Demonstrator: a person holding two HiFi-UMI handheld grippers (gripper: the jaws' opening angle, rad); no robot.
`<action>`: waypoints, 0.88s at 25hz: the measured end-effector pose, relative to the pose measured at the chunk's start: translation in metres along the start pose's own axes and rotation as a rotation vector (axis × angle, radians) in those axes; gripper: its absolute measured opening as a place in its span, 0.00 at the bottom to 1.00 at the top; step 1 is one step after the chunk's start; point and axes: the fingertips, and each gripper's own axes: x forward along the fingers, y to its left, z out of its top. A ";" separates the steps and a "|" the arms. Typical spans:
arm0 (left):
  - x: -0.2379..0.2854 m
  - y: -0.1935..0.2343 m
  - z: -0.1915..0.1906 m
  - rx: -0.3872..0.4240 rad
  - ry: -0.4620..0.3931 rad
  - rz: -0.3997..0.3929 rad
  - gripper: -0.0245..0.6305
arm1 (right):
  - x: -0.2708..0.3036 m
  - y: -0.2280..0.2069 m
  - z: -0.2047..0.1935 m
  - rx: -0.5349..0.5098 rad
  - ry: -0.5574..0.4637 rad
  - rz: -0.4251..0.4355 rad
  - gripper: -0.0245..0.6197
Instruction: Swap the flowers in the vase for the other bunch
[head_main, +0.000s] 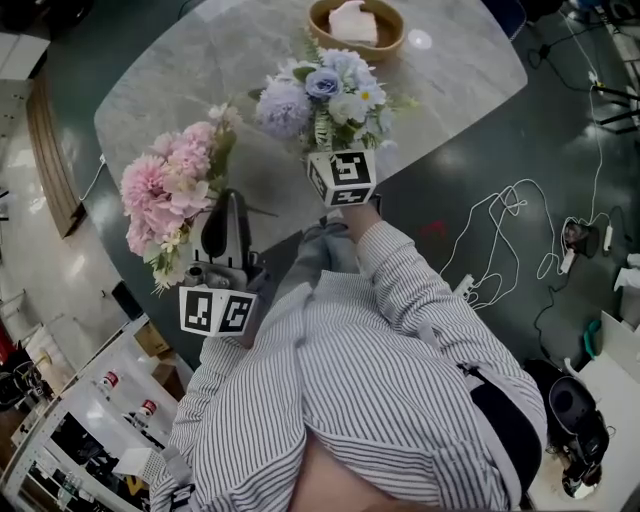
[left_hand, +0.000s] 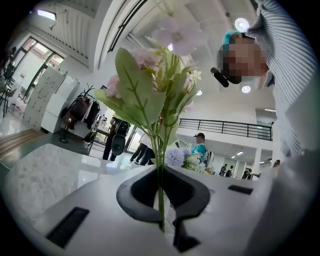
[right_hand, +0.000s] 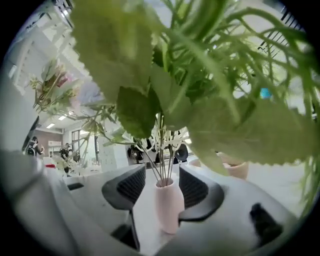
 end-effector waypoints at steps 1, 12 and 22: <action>0.000 0.000 0.000 -0.002 0.001 0.001 0.06 | 0.001 0.000 0.000 0.000 0.003 0.003 0.36; -0.001 -0.001 -0.001 -0.015 0.003 0.005 0.06 | 0.002 -0.002 0.003 -0.019 0.016 0.002 0.21; 0.000 -0.004 0.000 -0.021 0.000 -0.005 0.06 | -0.002 -0.003 0.008 -0.051 0.034 0.007 0.13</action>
